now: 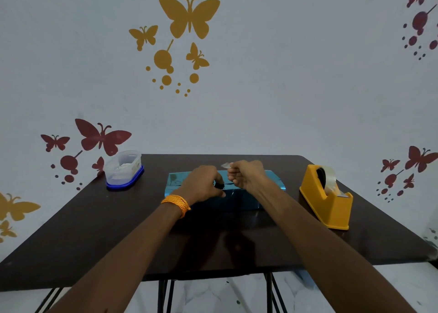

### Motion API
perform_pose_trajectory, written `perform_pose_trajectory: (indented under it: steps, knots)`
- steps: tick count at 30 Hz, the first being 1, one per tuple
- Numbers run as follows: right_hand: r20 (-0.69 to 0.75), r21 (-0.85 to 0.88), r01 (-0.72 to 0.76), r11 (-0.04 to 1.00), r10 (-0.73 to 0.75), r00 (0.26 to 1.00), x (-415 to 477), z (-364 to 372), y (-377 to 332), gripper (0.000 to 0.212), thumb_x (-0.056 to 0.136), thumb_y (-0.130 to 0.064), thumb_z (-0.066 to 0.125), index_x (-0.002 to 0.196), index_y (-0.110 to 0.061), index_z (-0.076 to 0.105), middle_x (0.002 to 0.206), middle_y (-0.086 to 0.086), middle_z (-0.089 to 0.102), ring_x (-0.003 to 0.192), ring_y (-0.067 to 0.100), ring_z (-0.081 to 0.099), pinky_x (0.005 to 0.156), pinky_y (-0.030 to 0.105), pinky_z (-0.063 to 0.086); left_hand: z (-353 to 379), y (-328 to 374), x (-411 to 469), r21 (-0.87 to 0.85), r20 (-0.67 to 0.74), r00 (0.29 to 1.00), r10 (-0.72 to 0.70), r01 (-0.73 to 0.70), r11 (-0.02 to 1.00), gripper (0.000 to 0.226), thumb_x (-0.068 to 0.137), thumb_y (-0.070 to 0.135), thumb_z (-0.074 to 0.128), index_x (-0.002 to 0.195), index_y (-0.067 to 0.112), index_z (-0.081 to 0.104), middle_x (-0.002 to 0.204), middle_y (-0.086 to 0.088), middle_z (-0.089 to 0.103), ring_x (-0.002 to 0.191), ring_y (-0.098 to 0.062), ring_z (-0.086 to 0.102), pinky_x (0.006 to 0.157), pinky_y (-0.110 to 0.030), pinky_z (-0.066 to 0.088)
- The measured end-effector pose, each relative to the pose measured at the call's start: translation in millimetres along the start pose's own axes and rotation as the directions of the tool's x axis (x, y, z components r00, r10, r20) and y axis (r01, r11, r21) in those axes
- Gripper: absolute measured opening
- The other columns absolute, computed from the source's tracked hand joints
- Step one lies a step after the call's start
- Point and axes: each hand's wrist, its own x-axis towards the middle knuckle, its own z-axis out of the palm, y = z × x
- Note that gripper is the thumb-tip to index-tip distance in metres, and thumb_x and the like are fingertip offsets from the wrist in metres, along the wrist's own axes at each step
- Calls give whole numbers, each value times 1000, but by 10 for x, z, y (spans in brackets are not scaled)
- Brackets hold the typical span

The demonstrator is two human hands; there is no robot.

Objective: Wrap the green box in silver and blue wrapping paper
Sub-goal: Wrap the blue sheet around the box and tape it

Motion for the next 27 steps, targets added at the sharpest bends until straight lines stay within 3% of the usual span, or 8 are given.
perform_pose_trajectory:
  steps: [5, 8, 13, 17, 20, 24, 27]
  knots:
    - [-55, 14, -25, 1000, 26, 998, 1, 85, 132, 20, 89, -3, 64, 71, 4, 66, 62, 15, 67, 50, 21, 63, 47, 27, 50, 55, 87, -45, -17, -87, 995, -45, 44, 999, 31, 76, 43, 80, 93, 17, 77, 81, 5, 54, 73, -15, 53, 63, -27, 39]
    - [-89, 1, -43, 999, 43, 995, 15, 81, 167, 18, 87, 1, 63, 69, 4, 64, 61, 14, 67, 50, 22, 63, 48, 28, 49, 77, 132, -50, -31, -103, 992, -69, 66, 997, 30, 75, 43, 81, 88, 16, 78, 83, 1, 63, 74, -18, 60, 63, -29, 46]
    - [-141, -48, -67, 997, 60, 988, 64, 87, 179, 17, 85, 1, 62, 69, 3, 65, 56, 11, 68, 45, 17, 64, 44, 25, 48, 82, 172, -49, -39, -106, 991, -86, 82, 996, 33, 73, 44, 82, 89, 15, 78, 84, -2, 66, 71, -18, 58, 61, -27, 39]
    - [-149, -139, -57, 989, 36, 988, 120, 87, 176, 20, 86, -1, 59, 68, 2, 66, 57, 11, 70, 45, 16, 64, 42, 22, 45, 55, 171, -41, -54, -75, 993, -94, 90, 995, 36, 72, 44, 83, 91, 14, 78, 87, -2, 69, 75, -19, 62, 64, -29, 46]
    - [-129, -241, -33, 970, 2, 992, 142, 112, 168, 21, 86, -3, 58, 66, 2, 66, 55, 10, 70, 47, 17, 65, 41, 22, 43, 32, 180, -34, -54, -55, 994, -95, 92, 994, 36, 73, 43, 83, 93, 14, 77, 87, -3, 70, 76, -20, 63, 64, -27, 43]
    - [-80, -328, -46, 944, 21, 997, 209, 131, 118, 11, 81, -2, 61, 72, 1, 67, 53, 7, 69, 52, 17, 66, 47, 25, 45, 37, 172, -39, -59, -52, 994, -98, 95, 994, 36, 72, 43, 83, 93, 14, 78, 84, -3, 70, 74, -19, 64, 62, -25, 41]
    - [-68, -394, -52, 918, 28, 997, 254, 127, 94, 7, 78, -1, 62, 81, 2, 68, 51, 6, 68, 62, 18, 71, 63, 29, 57, 32, 177, -32, -64, -43, 994, -100, 97, 993, 36, 72, 42, 84, 95, 14, 78, 90, -4, 72, 77, -20, 65, 66, -29, 48]
